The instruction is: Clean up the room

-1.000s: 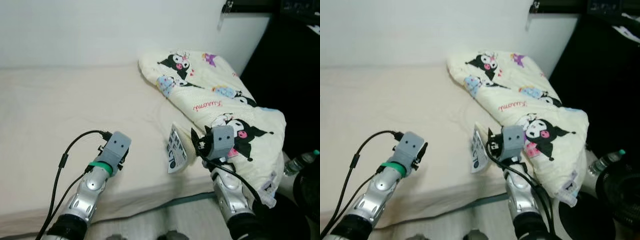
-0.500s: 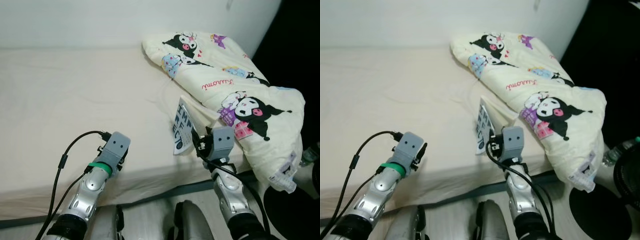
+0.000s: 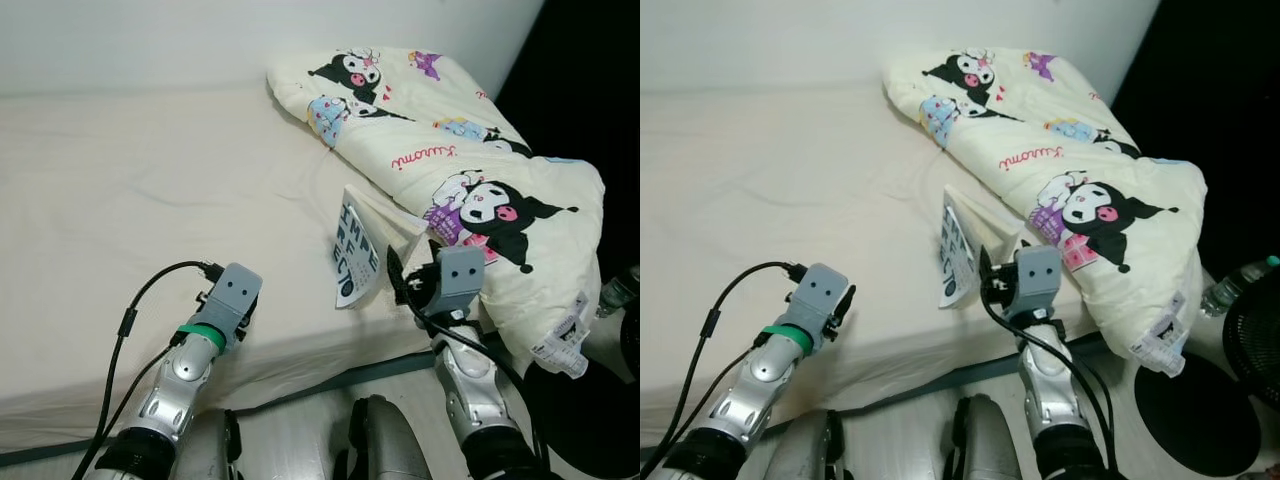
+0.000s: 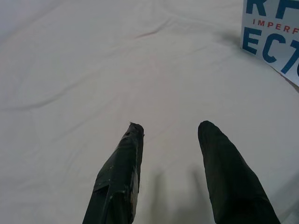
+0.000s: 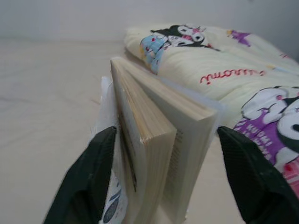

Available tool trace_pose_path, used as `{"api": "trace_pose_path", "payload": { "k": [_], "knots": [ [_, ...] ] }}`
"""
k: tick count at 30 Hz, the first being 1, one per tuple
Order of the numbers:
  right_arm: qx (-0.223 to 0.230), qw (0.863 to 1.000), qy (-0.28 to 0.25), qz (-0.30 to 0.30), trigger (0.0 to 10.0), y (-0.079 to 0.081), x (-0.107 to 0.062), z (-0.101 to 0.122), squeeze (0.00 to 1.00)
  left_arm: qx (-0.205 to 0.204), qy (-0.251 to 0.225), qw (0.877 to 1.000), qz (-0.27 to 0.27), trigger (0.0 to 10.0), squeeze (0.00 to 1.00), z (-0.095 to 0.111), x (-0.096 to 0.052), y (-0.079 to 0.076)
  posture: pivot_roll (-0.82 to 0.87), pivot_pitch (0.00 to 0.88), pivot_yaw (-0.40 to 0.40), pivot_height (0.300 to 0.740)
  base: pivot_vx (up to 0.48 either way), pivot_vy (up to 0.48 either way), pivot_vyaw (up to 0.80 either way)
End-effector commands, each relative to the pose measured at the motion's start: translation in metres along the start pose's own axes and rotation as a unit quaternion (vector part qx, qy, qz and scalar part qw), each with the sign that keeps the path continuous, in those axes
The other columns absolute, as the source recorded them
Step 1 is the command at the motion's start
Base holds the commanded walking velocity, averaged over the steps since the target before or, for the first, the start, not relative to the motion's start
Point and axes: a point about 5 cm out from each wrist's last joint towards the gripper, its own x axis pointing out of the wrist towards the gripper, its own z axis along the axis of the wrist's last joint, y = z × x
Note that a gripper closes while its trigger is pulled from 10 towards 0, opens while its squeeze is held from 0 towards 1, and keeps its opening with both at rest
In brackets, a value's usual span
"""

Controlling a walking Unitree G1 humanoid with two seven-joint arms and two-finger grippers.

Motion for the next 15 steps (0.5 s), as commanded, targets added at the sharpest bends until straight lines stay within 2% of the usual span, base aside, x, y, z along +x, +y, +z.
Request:
{"api": "trace_pose_path", "payload": {
  "k": [1, 15],
  "knots": [
    [0.013, 1.000, 0.016, 0.006, 10.0, 0.0009, -0.0054, -0.0078, 1.00, 0.003, 0.003, 1.000, -0.002, 10.0, 0.00, -0.0026, -0.0023, 0.0002, 0.03, 0.047, 0.034, 0.617, 0.000, 0.000, 0.00],
    [0.027, 0.998, 0.057, 0.020, 10.0, -0.0028, 0.0016, -0.0175, 1.00, 0.006, 0.005, 1.000, 0.000, 10.0, 0.00, -0.0040, -0.0074, 0.0031, 0.06, 0.077, 0.045, 0.617, 0.000, 0.000, 0.00]
  ]
}}
